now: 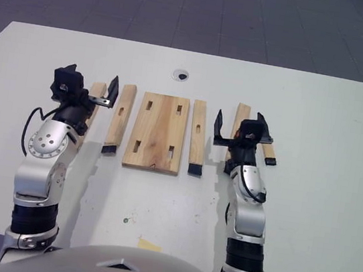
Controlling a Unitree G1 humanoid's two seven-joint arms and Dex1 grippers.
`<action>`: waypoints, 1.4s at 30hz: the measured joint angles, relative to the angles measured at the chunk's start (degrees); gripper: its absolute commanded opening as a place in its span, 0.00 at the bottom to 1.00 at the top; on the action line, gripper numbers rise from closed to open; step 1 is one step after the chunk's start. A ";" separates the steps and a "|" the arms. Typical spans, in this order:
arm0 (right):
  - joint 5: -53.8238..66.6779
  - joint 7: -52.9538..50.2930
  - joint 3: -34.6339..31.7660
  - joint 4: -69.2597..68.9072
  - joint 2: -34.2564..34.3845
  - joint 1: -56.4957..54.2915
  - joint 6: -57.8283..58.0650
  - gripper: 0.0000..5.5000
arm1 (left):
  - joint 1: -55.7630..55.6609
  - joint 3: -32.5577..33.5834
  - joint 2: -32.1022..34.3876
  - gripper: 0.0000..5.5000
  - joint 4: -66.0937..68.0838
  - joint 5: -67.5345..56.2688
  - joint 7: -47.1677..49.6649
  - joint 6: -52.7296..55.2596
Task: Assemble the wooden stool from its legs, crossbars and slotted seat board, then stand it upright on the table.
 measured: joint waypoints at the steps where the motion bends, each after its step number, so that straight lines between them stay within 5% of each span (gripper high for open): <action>1: 0.01 0.00 0.20 0.00 0.18 0.04 0.01 0.98 | 0.00 -0.32 0.00 0.98 0.00 0.43 0.12 -0.04; 8: 0.02 0.16 0.37 0.19 0.28 0.00 0.07 0.98 | 0.66 6.98 4.94 0.98 2.94 2.59 2.10 1.23; 18: 0.00 -0.85 -0.84 -0.32 0.12 0.87 0.52 0.98 | -1.85 18.31 20.91 0.98 25.42 -5.86 -13.54 5.06; 31: -1.10 -3.05 -1.30 -3.27 0.79 5.23 0.61 0.98 | -10.85 11.26 25.73 0.98 48.59 -8.01 -29.15 -0.84; 42: -1.22 -2.49 -1.23 -2.62 0.53 2.67 1.04 0.98 | -10.67 10.72 25.71 0.98 45.32 -9.96 -29.80 -1.80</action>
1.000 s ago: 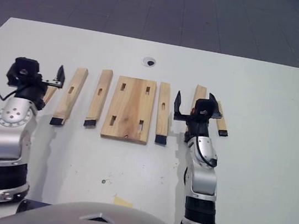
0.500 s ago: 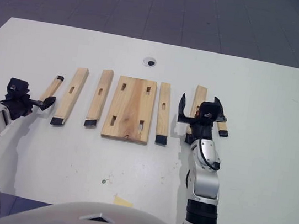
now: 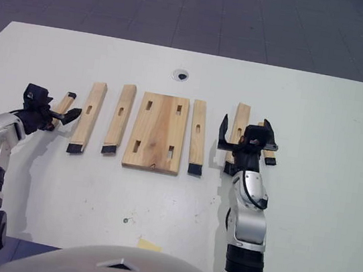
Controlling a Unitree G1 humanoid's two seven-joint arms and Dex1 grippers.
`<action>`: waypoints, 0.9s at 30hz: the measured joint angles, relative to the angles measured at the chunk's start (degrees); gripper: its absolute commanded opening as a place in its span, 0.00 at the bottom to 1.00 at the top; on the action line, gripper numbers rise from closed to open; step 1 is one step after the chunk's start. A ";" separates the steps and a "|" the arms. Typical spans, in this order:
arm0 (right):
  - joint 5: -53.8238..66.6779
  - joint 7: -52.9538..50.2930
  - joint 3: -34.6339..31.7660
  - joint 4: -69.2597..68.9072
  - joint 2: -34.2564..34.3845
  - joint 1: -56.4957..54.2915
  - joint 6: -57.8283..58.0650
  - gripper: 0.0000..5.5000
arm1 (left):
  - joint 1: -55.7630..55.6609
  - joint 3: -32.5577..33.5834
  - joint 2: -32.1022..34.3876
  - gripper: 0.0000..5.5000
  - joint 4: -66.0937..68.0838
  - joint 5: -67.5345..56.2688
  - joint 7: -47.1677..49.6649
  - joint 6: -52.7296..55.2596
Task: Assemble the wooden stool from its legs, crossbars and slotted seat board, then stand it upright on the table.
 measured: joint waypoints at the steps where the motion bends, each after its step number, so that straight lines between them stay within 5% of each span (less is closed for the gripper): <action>1: -0.01 0.04 -0.01 0.00 -0.02 0.02 0.03 0.98 | 0.46 -0.17 -0.02 0.98 -0.08 0.00 0.01 0.08; 19: -0.52 -1.60 0.07 -0.83 0.76 2.92 0.03 0.98 | -3.66 0.33 -0.59 0.98 10.05 -2.45 1.26 -0.21; 27: -0.52 -1.59 0.00 -0.81 0.73 2.81 -0.24 0.98 | -3.72 -2.27 0.11 0.76 11.76 -0.68 1.04 -2.59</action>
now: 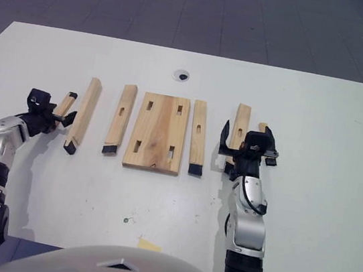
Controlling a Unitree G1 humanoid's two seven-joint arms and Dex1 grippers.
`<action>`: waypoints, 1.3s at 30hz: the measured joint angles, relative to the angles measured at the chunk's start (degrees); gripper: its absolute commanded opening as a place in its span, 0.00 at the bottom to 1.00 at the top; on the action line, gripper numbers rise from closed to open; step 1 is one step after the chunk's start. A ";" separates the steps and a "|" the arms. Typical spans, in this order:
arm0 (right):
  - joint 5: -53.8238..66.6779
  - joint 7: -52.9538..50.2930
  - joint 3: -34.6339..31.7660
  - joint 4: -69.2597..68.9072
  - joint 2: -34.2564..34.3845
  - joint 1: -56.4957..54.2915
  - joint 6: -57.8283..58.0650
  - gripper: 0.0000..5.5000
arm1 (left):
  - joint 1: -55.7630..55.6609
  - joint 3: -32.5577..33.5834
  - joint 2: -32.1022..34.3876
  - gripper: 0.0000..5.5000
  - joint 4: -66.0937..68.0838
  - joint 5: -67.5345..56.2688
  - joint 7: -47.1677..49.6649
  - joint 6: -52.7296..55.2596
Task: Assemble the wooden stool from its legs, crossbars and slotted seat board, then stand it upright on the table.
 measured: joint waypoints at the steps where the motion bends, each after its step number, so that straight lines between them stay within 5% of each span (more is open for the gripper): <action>1: 0.00 0.00 0.02 0.00 0.00 0.00 0.00 0.98 | -0.06 -0.04 0.05 0.73 0.10 -0.01 0.01 -0.01; 18: 0.07 0.50 0.04 0.12 -0.48 -1.99 0.47 0.98 | 2.74 -0.10 1.48 0.23 -3.61 -0.27 1.83 1.21; 32: 0.53 -0.56 -1.03 0.18 -0.05 -2.68 0.20 0.98 | -0.54 0.21 -1.62 0.23 -7.04 1.11 12.69 2.08; 39: 7.30 2.59 -4.86 -3.87 -2.17 -9.64 6.31 0.98 | -10.68 -1.19 -3.15 0.23 -25.88 5.65 20.71 -4.03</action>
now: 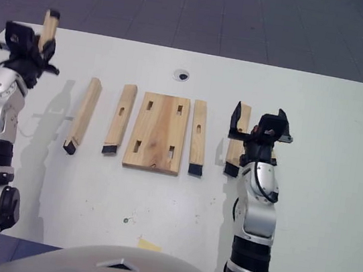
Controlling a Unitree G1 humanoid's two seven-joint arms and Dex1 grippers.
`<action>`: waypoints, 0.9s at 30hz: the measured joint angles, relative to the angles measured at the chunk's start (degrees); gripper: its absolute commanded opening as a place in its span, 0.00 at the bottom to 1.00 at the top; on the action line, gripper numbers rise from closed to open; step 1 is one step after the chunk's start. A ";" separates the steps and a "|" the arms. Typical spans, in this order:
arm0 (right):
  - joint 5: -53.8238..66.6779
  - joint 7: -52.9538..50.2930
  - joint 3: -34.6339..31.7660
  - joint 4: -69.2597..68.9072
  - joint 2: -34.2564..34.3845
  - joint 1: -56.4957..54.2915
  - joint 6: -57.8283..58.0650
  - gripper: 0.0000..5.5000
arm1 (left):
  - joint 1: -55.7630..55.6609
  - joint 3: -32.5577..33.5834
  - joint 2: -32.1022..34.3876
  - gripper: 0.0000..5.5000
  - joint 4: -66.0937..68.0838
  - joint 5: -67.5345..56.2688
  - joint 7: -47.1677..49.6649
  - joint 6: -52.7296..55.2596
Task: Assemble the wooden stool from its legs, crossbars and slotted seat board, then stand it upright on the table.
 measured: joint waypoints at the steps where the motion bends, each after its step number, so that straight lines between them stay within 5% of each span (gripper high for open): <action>1: 2.92 1.14 -0.36 -1.40 -0.13 -1.36 2.26 0.98 | -0.45 -1.52 -0.06 0.23 -2.96 1.11 -0.10 -0.27; 13: 56.31 3.97 -0.96 -12.08 4.14 -7.87 26.29 0.98 | 2.38 -19.68 -10.55 0.23 -24.13 -0.42 -8.00 1.99; 23: 67.32 -5.04 -0.79 -10.56 5.52 -7.66 24.48 0.98 | 6.76 -22.52 -13.10 0.23 -33.53 -4.13 -11.29 9.40; 27: 66.10 -5.59 0.45 -9.24 5.46 -8.36 23.31 0.87 | 7.11 -23.51 -13.11 0.23 -35.67 -5.49 -13.36 10.82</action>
